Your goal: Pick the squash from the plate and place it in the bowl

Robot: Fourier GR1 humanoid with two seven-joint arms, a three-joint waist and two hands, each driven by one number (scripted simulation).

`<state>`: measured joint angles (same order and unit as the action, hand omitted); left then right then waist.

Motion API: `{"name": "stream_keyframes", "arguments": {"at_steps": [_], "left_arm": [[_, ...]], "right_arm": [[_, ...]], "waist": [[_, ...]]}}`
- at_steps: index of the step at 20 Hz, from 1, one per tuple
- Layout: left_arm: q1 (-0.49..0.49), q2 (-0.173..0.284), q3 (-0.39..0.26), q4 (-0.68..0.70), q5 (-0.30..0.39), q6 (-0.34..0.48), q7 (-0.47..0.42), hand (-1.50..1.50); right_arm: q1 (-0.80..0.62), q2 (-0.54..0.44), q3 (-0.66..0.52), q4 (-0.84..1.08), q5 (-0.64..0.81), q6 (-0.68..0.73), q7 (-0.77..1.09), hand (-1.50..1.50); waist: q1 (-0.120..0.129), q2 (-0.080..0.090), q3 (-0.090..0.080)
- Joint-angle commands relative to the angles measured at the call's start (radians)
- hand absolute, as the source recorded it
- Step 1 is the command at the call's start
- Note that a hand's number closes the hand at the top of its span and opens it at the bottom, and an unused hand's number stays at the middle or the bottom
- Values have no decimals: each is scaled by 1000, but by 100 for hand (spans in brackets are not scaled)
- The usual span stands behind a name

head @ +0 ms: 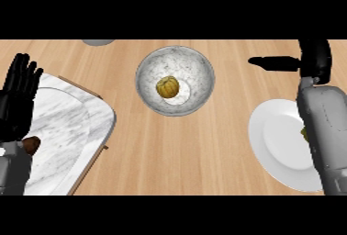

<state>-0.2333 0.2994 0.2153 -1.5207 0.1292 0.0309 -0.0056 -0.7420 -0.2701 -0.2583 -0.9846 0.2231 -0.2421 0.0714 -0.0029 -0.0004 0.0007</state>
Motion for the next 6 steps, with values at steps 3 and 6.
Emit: {"name": "stream_keyframes", "arguments": {"at_steps": [3,6], "left_arm": [[-16,-8,4,-8,-6,16,7,0],[-37,15,38,103,21,-44,-61,0]], "right_arm": [[129,-159,-131,33,-150,197,-164,-150],[152,-154,-135,74,-169,219,-231,-150]], "waist": [[0,2,0],[3,3,-1]]}}
